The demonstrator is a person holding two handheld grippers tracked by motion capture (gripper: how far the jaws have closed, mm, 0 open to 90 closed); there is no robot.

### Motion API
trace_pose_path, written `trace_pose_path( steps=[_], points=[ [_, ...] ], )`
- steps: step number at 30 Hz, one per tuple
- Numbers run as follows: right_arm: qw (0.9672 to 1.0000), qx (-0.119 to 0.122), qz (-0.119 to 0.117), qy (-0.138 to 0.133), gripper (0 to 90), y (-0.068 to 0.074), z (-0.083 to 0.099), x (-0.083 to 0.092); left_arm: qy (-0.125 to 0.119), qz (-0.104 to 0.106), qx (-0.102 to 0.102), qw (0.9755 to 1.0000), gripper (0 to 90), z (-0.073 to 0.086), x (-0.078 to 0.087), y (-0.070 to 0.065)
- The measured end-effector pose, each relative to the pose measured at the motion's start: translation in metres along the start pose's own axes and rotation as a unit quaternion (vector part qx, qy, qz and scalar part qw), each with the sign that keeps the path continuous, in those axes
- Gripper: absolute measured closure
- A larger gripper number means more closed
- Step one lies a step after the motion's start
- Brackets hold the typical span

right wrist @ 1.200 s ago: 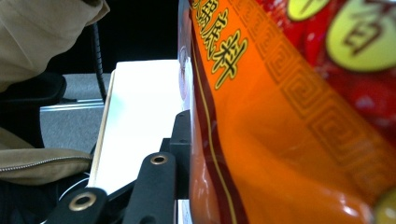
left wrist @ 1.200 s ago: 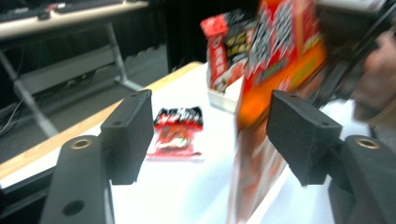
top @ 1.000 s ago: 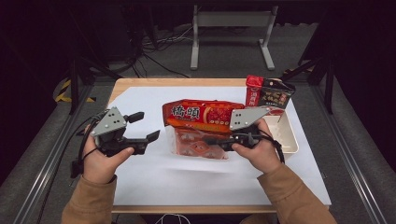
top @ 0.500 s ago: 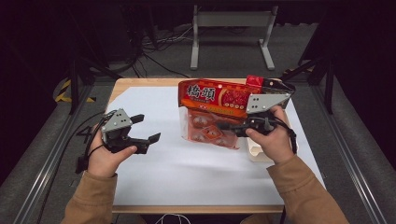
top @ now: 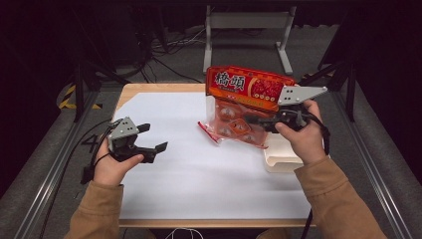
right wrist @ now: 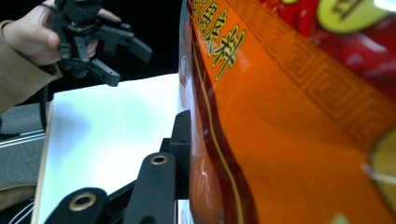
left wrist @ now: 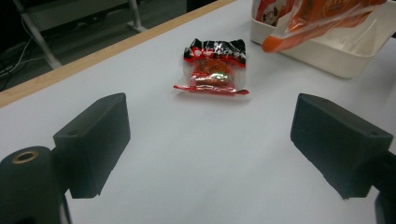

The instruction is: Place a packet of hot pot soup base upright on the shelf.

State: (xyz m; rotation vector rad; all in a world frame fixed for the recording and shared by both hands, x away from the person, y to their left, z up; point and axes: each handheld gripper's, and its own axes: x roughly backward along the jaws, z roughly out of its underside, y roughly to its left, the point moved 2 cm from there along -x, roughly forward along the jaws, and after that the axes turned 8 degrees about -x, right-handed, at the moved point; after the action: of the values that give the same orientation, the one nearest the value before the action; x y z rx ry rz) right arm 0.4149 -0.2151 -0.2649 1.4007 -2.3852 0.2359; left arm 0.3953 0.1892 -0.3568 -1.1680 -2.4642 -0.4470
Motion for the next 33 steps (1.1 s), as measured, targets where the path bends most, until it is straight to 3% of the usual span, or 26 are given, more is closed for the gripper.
trace_pose_path(
  steps=[5, 16, 33],
  points=[
    [0.9999, -0.006, 0.016, -0.003, 70.3, -0.009, -0.001, 0.01, 0.001, 0.002, 0.018, 0.9998, 12.9, 0.008, -0.001, 0.006],
    [0.9984, -0.019, 0.052, -0.012, 70.3, -0.027, 0.006, 0.034, 0.011, 0.002, 0.026, 0.9996, 11.4, 0.016, -0.003, 0.011],
    [0.9929, -0.041, 0.108, -0.027, 70.3, -0.048, 0.024, 0.073, 0.018, -0.003, 0.042, 0.9989, 8.5, 0.034, 0.0, 0.025]
  ],
)
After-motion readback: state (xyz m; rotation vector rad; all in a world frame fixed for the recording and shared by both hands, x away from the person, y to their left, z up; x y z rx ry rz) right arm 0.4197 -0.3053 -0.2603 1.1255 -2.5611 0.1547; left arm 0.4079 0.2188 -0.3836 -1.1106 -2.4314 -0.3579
